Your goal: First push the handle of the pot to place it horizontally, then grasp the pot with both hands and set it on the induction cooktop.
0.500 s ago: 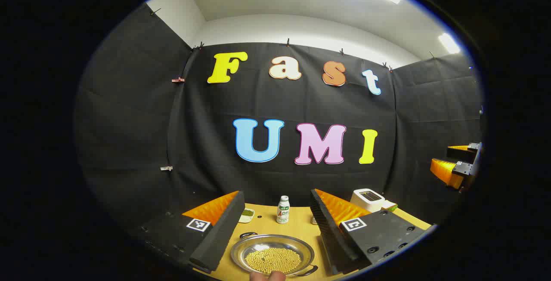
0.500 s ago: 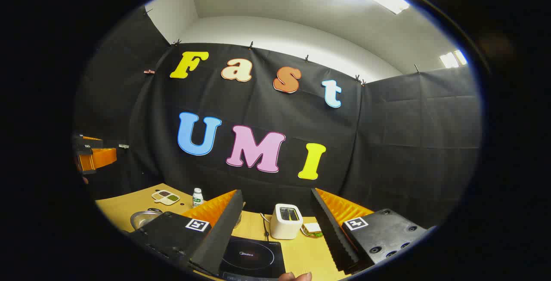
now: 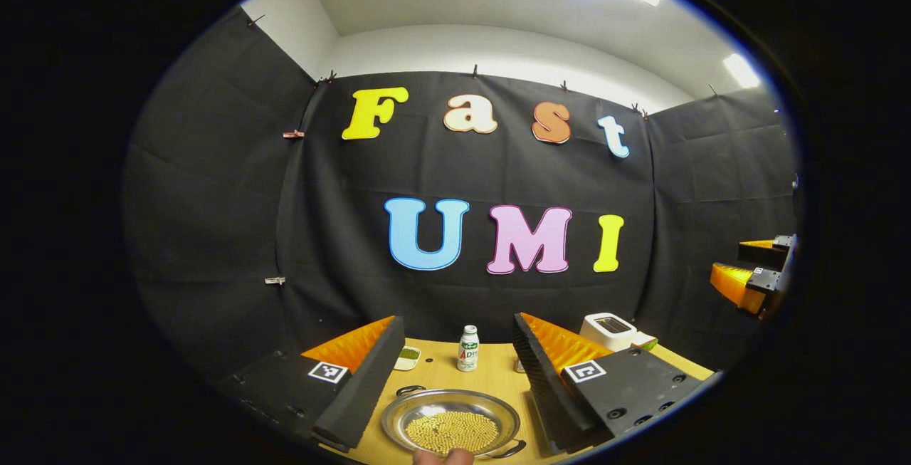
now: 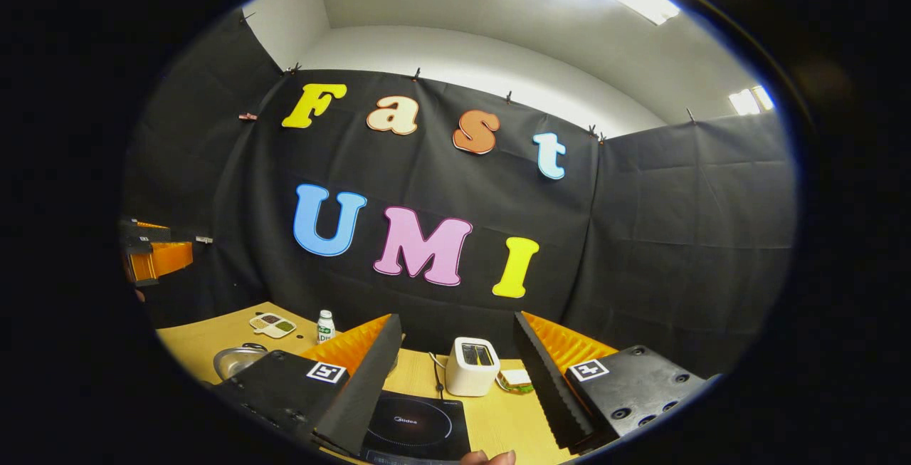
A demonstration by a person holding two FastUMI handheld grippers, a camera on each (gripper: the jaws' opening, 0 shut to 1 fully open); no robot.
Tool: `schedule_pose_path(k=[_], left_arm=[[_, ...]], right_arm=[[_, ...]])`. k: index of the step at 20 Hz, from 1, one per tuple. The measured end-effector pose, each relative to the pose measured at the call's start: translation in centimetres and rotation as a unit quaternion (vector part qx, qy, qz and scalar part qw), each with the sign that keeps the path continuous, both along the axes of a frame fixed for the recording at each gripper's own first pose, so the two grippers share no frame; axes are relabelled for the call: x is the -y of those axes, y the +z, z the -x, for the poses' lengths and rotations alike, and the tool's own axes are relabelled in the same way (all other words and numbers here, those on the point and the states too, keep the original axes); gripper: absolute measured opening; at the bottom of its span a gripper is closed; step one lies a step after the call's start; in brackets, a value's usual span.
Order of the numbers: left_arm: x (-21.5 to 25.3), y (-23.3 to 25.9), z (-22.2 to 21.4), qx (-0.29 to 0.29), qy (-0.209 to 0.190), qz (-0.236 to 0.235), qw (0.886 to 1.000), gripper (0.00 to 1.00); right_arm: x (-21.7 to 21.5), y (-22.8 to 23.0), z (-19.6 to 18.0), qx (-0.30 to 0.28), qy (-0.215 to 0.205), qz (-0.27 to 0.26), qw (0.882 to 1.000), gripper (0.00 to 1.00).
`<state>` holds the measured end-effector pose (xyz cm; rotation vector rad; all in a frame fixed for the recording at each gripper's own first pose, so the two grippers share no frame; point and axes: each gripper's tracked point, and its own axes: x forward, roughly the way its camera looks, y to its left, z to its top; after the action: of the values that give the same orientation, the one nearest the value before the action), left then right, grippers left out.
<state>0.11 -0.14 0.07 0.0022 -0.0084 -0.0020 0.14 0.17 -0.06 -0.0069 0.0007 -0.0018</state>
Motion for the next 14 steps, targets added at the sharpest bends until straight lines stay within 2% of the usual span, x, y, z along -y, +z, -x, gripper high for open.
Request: schedule_pose_path(k=[14], left_arm=[[0.2,0.03,0.03,0.005,-0.001,-0.004,1.0,0.95]], right_arm=[[0.59,-0.22,0.33,-0.002,-0.007,0.003,1.0,0.98]])
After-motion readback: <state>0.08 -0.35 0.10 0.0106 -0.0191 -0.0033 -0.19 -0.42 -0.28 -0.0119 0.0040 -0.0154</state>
